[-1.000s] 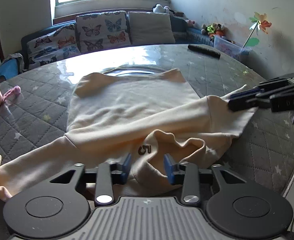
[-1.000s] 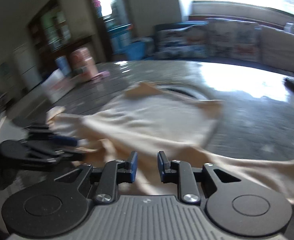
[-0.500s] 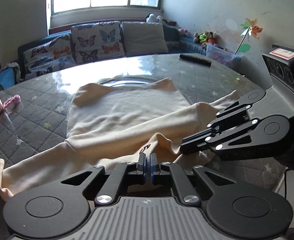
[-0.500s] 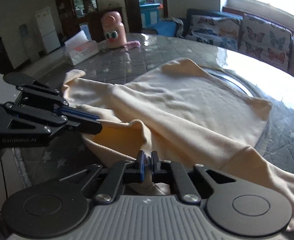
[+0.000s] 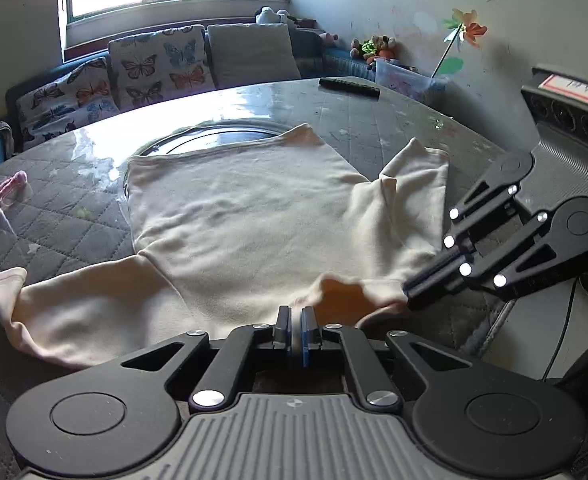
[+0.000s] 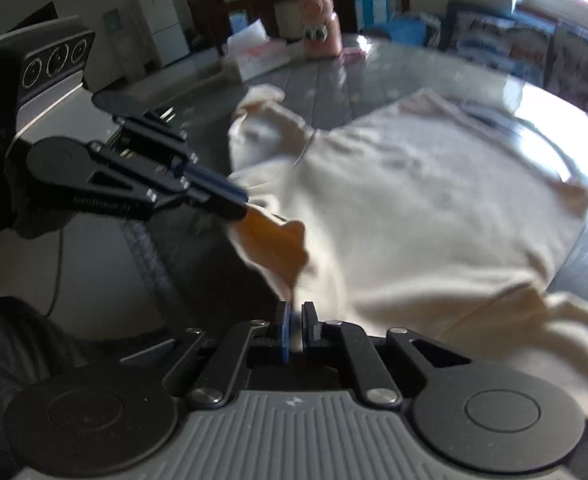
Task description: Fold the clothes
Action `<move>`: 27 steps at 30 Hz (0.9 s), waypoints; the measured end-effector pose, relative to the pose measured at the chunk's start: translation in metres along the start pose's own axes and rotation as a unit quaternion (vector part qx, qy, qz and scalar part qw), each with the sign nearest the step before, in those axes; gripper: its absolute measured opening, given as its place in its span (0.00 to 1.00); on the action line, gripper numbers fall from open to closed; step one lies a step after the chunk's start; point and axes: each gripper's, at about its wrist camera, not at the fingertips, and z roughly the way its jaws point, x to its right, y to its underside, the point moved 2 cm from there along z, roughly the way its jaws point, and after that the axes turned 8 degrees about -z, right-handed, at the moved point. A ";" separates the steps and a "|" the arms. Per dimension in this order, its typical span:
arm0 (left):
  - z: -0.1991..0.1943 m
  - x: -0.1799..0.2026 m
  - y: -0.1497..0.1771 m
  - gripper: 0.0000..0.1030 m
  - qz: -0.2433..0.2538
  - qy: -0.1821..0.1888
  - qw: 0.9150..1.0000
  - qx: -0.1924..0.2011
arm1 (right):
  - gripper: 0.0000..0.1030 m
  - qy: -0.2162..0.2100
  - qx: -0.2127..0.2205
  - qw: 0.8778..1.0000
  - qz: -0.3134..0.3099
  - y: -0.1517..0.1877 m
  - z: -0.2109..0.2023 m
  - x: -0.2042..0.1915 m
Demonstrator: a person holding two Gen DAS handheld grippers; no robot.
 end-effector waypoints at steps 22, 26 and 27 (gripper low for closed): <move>0.069 -0.053 -0.051 0.08 -0.099 -0.065 0.993 0.018 | 0.21 0.121 0.030 0.986 0.110 0.005 -0.014 0.100; 0.080 -0.077 -0.067 0.11 -0.126 -0.105 0.986 0.018 | 0.23 0.148 0.033 0.981 0.118 -0.007 -0.007 0.128; 0.083 -0.083 -0.072 0.12 -0.130 -0.114 0.985 0.020 | 0.23 0.158 0.033 0.979 0.126 -0.009 -0.003 0.138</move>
